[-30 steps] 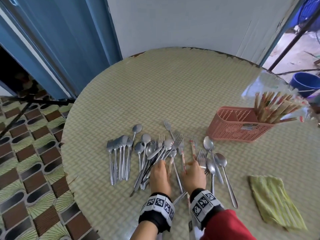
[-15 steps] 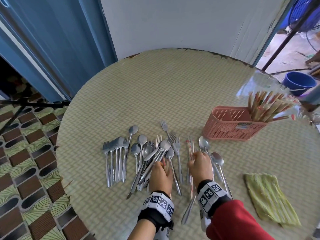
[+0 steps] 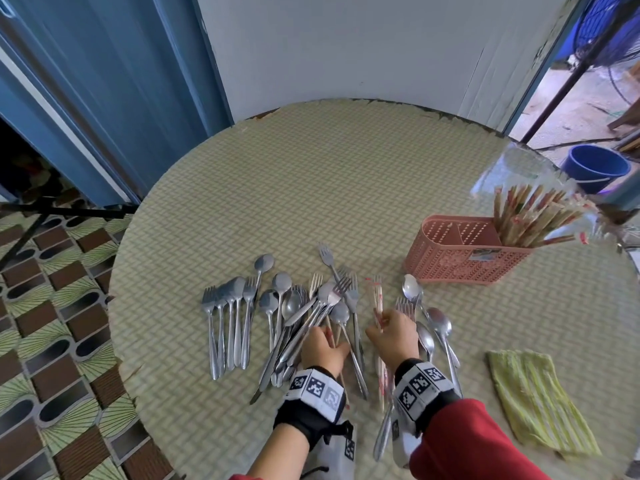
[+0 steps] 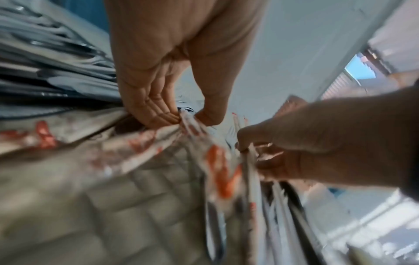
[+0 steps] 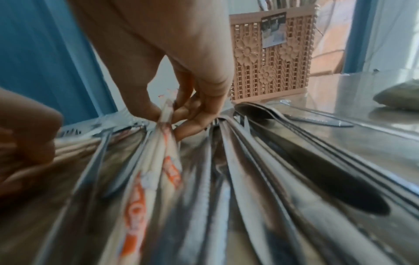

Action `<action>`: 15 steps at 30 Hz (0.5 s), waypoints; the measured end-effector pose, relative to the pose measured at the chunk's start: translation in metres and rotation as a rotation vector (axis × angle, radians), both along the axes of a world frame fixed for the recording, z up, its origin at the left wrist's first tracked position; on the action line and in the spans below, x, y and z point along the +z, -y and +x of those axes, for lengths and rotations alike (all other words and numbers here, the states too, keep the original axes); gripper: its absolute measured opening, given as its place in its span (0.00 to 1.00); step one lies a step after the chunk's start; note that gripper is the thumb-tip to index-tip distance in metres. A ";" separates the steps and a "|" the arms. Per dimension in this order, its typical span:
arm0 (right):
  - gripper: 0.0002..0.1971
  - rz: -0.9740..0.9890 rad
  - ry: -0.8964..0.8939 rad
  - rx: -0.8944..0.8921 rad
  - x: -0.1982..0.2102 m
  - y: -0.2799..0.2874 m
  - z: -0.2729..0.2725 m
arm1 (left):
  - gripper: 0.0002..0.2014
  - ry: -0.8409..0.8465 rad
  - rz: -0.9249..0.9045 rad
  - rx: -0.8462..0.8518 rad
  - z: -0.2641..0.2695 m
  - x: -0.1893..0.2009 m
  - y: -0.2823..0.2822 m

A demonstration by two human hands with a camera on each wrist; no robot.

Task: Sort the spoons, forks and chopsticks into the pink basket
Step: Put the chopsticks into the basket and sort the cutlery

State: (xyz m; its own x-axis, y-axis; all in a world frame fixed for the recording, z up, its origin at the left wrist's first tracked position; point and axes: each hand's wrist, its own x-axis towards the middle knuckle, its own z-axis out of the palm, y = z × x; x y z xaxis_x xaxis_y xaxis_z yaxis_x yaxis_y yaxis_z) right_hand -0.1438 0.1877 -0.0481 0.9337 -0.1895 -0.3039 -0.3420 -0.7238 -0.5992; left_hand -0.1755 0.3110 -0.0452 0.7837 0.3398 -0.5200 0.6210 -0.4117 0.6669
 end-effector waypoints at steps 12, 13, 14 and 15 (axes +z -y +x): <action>0.05 0.320 0.224 -0.141 0.052 0.023 0.003 | 0.13 -0.171 -0.623 0.079 -0.012 0.055 -0.003; 0.06 0.316 0.244 -0.133 0.056 0.027 0.003 | 0.13 -0.157 -0.606 0.068 -0.014 0.062 -0.003; 0.06 0.319 0.267 -0.127 0.059 0.031 0.002 | 0.13 -0.128 -0.584 0.056 -0.016 0.067 -0.003; 0.05 0.322 0.288 -0.121 0.063 0.035 0.002 | 0.13 -0.095 -0.563 0.041 -0.018 0.074 -0.004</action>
State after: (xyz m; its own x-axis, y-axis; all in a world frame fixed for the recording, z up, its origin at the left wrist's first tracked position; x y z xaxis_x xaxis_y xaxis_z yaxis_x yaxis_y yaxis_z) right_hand -0.1421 0.1524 0.0147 0.9657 -0.2413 -0.0960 -0.1989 -0.4493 -0.8709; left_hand -0.1934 0.3149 0.0292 0.7168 0.0190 -0.6970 0.6968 0.0161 0.7171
